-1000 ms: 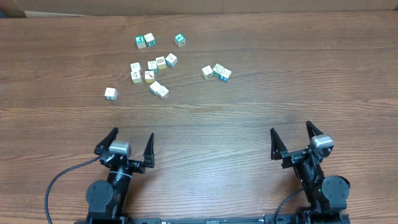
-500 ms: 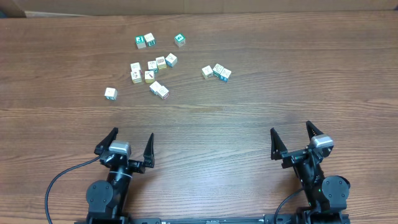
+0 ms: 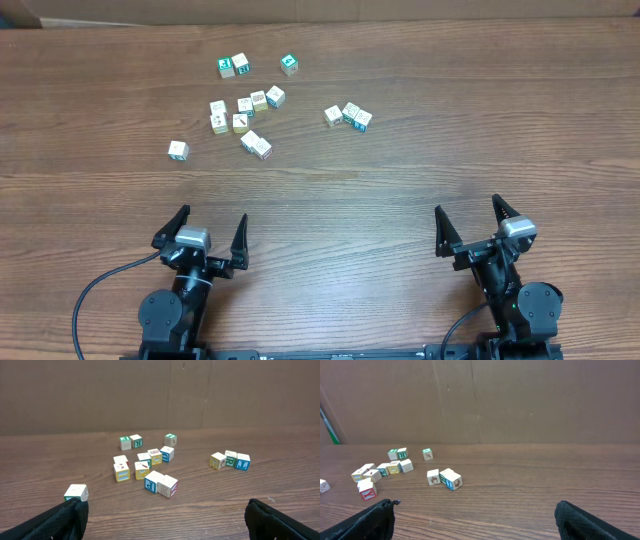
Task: Form a tower
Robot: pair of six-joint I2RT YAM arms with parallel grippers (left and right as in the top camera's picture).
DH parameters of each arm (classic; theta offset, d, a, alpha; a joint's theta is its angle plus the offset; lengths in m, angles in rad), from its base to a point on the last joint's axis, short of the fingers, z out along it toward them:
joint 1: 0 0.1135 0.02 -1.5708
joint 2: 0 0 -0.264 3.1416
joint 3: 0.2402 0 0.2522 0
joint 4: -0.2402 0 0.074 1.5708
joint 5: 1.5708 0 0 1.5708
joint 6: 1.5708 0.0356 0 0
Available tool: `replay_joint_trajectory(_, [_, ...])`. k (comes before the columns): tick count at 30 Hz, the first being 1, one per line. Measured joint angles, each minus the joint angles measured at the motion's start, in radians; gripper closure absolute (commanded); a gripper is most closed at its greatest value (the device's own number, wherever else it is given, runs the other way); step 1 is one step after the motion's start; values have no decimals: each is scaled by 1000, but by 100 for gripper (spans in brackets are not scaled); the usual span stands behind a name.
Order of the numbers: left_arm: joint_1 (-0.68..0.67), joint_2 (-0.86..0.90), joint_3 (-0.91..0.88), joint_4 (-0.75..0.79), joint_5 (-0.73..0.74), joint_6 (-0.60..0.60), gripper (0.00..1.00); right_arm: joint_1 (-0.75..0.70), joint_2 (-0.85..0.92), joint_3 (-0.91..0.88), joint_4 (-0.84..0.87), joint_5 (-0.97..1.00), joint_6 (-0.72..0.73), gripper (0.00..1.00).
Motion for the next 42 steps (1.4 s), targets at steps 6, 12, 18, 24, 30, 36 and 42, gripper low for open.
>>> replay_joint_trajectory(6, [0,0,0,0,0,0,1,0,0,0,0,0,0,0])
replay_joint_trajectory(12, [0,0,0,0,0,0,0,0,0,0,-1,0,0,0])
replay_joint_trajectory(18, [0,0,0,5,-1,0,1,0,0,0,0,0,0,0])
replay_joint_trajectory(24, [0,0,0,51,-3,0,1,0,0,0,0,0,0,0])
replay_joint_trajectory(30, [0,0,71,16,33,0,0,0,0,0,0,0,0,0])
replay_joint_trajectory(36, [0,82,414,-180,42,2,0,0,0,0,0,0,0,0])
replay_joint_trajectory(42, [0,371,830,-443,45,3,1,0,0,0,0,-1,0,0])
